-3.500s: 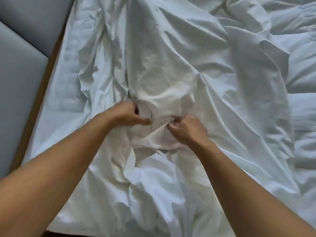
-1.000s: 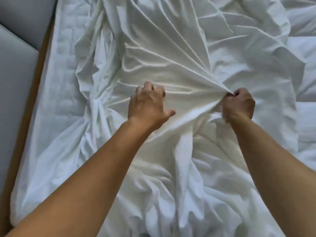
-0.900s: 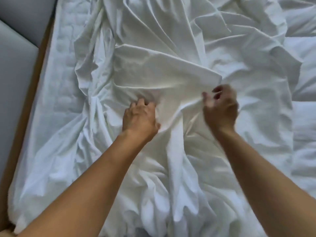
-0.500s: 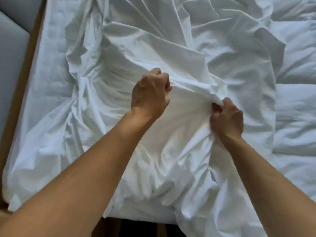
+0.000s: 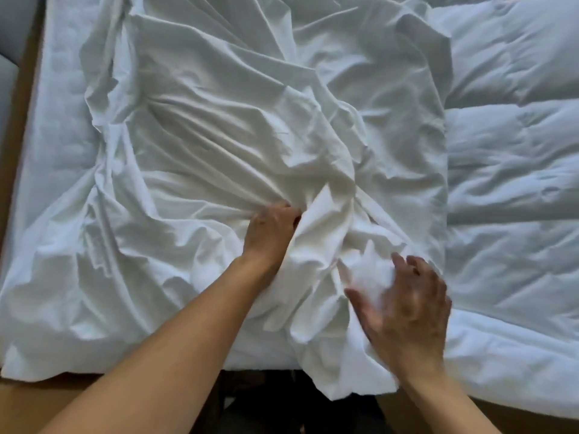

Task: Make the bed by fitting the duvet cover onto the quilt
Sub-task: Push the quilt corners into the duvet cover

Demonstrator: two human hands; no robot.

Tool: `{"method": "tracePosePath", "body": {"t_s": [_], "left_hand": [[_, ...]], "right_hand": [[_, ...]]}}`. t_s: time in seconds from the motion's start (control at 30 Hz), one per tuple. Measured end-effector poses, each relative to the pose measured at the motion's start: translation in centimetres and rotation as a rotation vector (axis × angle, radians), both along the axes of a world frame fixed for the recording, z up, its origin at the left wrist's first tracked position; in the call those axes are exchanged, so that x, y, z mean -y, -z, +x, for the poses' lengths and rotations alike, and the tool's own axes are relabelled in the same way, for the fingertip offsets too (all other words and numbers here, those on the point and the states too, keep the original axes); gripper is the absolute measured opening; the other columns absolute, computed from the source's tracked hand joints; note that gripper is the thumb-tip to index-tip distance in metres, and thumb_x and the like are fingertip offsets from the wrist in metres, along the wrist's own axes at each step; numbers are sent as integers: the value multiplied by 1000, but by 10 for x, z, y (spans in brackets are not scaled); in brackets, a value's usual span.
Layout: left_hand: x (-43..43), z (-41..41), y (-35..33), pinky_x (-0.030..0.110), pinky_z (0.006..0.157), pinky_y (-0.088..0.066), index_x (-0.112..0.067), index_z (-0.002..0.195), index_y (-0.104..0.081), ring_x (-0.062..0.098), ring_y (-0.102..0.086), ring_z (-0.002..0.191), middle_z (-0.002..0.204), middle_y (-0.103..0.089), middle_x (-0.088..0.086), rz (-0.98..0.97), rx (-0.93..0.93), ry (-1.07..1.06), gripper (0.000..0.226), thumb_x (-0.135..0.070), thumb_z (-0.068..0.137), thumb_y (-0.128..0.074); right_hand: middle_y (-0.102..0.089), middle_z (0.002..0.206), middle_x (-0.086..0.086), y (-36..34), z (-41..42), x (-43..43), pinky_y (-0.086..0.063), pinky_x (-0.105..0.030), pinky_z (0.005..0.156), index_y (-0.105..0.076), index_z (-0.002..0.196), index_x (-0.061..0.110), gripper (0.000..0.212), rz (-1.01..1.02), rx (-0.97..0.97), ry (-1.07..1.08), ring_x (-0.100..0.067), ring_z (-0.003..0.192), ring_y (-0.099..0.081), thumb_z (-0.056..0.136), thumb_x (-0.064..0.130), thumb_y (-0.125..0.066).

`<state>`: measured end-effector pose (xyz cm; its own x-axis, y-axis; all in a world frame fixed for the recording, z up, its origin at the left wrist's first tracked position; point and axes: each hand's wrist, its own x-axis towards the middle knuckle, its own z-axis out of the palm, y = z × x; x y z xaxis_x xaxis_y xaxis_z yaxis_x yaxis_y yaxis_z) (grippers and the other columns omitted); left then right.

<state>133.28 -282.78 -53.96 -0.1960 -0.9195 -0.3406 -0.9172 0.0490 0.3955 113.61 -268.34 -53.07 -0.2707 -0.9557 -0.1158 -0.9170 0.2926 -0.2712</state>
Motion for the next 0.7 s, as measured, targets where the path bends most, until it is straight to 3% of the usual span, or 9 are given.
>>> {"method": "tracePosePath", "body": {"t_s": [0.07,0.13,0.23,0.3,0.37,0.43,0.5,0.6,0.7], "left_hand": [[-16,-12,-5,34,71,-36,-9,94,-68,34,-59,86,94,-60,9,-118,-50,-70,11,-10,93,-58],[-46,-27,-14,39,72,-38,-4,94,-66,39,-58,85,97,-61,17,-263,-19,-148,14,4,88,-57],[-102,-33,-19,44,65,-46,0,83,-63,38,-58,73,83,-61,20,-487,3,-324,17,16,77,-61],[-141,-25,-19,39,69,-46,-5,88,-62,29,-56,74,84,-62,10,-502,-165,-460,11,6,87,-59],[-176,-17,-15,32,69,-41,-15,90,-60,21,-57,77,82,-61,-4,-338,-322,-680,7,-17,96,-57],[-202,-15,-5,30,72,-40,-21,87,-60,24,-63,86,81,-61,-9,-23,-332,-809,19,-36,97,-54],[-213,-19,9,32,82,-46,-25,96,-63,26,-63,100,94,-64,-5,236,-362,-772,17,-40,97,-55],[-208,-43,18,39,89,-53,-29,107,-60,22,-65,104,105,-69,-5,372,-594,-725,23,-48,95,-58],[-208,-75,30,41,79,-60,-32,104,-67,22,-71,97,101,-75,1,440,-958,-908,24,-46,87,-56]], "right_hand": [[-52,123,-16,5,-11,-32,-51,-54,83,-47,135,11,94,100,103,162,-39,112,-52,72,77,-67],[-60,110,-6,7,-17,-46,-52,-48,80,-49,122,16,86,235,345,409,-32,103,-58,69,83,-61],[-61,80,1,12,-20,-53,-41,-38,71,-58,86,15,65,142,564,693,-27,83,-58,88,78,-38],[-61,74,0,13,-22,-60,-41,-37,70,-59,74,16,53,20,580,766,-27,79,-58,101,58,-40],[-64,76,2,17,-22,-72,-46,-35,67,-62,73,21,29,142,615,666,-24,80,-61,98,33,-52],[-66,88,13,19,-20,-82,-45,-26,63,-64,86,31,6,344,740,498,-8,81,-59,87,25,-63],[-62,94,24,22,-15,-82,-45,-19,67,-60,98,40,23,350,883,398,4,84,-55,81,32,-74],[-74,90,17,32,-4,-65,-54,-19,68,-69,94,32,19,234,1102,384,-4,85,-69,80,29,-82],[-76,82,11,51,6,-54,-59,-26,71,-72,87,21,11,179,1179,353,-4,81,-72,82,26,-81]]}}
